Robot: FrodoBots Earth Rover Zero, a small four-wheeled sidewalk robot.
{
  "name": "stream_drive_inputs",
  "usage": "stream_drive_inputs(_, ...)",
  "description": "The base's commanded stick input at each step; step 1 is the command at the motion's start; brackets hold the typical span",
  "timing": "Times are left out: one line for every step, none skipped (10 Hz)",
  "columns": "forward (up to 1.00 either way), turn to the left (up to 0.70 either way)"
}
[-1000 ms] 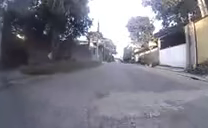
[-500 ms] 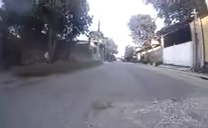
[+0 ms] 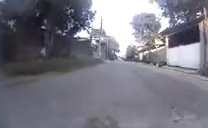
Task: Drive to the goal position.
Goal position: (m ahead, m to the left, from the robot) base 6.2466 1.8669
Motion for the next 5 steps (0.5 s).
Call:
stream_drive_inputs(1.00,0.01)
stream_drive_inputs(1.00,0.01)
stream_drive_inputs(1.00,0.01)
stream_drive_inputs(1.00,0.01)
stream_drive_inputs(1.00,0.01)
